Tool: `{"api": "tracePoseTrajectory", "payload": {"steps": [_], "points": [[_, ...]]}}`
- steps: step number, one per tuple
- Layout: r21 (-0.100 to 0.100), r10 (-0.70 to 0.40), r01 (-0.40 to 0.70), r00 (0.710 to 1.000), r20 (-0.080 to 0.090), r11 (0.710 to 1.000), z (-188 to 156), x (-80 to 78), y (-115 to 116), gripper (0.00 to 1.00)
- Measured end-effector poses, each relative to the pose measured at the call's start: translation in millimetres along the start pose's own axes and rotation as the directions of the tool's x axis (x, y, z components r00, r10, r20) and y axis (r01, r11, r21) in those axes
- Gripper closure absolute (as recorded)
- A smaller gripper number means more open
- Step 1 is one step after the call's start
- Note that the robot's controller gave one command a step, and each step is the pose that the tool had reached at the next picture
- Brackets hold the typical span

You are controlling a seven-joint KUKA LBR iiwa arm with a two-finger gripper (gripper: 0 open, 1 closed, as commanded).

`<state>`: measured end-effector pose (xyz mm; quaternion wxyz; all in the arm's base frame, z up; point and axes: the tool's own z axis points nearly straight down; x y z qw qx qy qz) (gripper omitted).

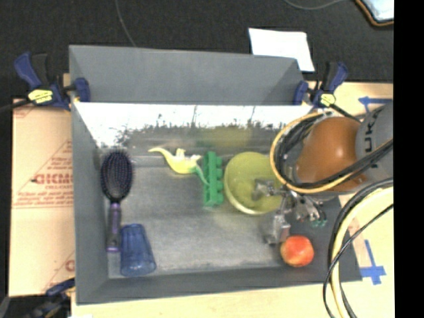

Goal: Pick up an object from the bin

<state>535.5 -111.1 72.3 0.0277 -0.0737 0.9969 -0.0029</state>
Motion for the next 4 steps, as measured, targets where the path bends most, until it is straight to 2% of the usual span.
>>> {"api": "tracePoseTrajectory", "payload": {"steps": [1, 2, 3, 4], "points": [[0.009, 0.283, -0.283, 0.959, 0.0, 0.959, -18, 10.6, -12, 0.0], [0.003, -0.018, 0.018, 1.0, 0.004, 1.0, -106, -36.7, -10, 0.0], [0.007, 0.426, -0.426, 0.905, -0.003, 0.905, -31, -13.2, -20, 0.0], [0.006, 0.399, -0.399, 0.917, -0.002, 0.917, -19, -7.3, -14, 0.0]]}}
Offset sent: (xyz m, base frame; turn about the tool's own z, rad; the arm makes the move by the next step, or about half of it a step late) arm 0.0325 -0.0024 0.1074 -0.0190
